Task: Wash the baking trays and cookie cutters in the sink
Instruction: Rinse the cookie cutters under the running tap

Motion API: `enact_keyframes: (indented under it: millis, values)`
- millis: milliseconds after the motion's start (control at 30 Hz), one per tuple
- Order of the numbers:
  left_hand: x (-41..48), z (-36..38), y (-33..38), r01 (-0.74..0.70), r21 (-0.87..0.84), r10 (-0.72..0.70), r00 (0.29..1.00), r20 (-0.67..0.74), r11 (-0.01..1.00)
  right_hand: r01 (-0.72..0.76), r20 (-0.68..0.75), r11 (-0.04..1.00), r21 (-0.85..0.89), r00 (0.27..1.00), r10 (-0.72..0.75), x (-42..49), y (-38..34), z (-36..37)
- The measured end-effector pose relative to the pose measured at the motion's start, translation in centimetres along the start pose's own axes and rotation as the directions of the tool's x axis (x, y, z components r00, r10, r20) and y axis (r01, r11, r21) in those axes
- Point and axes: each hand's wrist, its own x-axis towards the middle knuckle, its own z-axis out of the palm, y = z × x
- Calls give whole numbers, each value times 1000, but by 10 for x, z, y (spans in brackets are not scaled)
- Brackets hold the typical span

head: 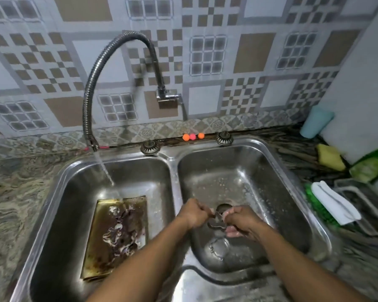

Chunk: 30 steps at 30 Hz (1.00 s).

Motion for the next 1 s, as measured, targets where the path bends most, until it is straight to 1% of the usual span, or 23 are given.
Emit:
enact_keyframes:
  millis: [67, 100, 200, 267, 367, 433, 467, 533, 567, 633, 700, 733, 800, 867, 933, 1000]
  values:
    - [2, 26, -5, 10, 38, -13, 997, 78, 999, -49, -12, 994, -94, 999, 49, 8, 21, -9]
    - [3, 35, -7, 30, 60, -35, 995, 98, 998, -52, -27, 988, -145, 998, 49, 13, 31, -11]
    - [7, 55, -17, 47, 110, -60, 991, 118, 993, -56, -36, 959, -278, 998, 48, 27, 55, -10]
    - [7, 62, -25, 50, 120, -64, 991, 117, 992, -71, -24, 948, -312, 997, 67, 32, 64, -5]
    - [5, 64, -32, 59, 87, -68, 993, 101, 994, -81, 5, 934, -347, 996, 89, 36, 70, 0]
    - [4, 61, -34, 90, 59, -95, 991, 95, 994, -66, 8, 918, -391, 997, 75, 34, 69, 1]
    - [4, 58, -34, 105, 32, -107, 991, 82, 994, -40, 16, 894, -446, 998, 53, 32, 66, 0]
    - [-1, 48, -27, 123, -17, -122, 991, 62, 992, 33, 34, 811, -584, 999, -16, 30, 55, -4]
    - [-3, 42, -24, 118, -42, -116, 992, 46, 992, 68, 36, 792, -607, 998, -58, 27, 44, -5]
    - [-6, 27, -16, 76, -127, -77, 997, -6, 989, 143, 39, 813, -565, 989, -146, 23, 18, -1]
    - [-8, 8, -9, 26, -211, -42, 996, -73, 977, 225, -17, 872, -435, 966, -258, 16, -15, 12]
    - [-9, -4, -8, -4, -234, -22, 994, -109, 972, 276, -32, 883, -379, 950, -311, 12, -32, 23]
    - [-13, -31, -12, -40, -223, -1, 984, -180, 974, 371, -28, 874, -312, 917, -399, 2, -64, 50]
    - [-21, -63, -25, -39, -210, -12, 971, -239, 977, 426, -5, 865, -265, 897, -443, -4, -86, 85]
    - [-28, -96, -49, -10, -192, -47, 956, -290, 981, 455, 39, 858, -238, 887, -460, -3, -92, 126]
    - [-37, -125, -79, 56, -157, -106, 938, -330, 986, 439, 81, 851, -288, 897, -435, 3, -85, 168]
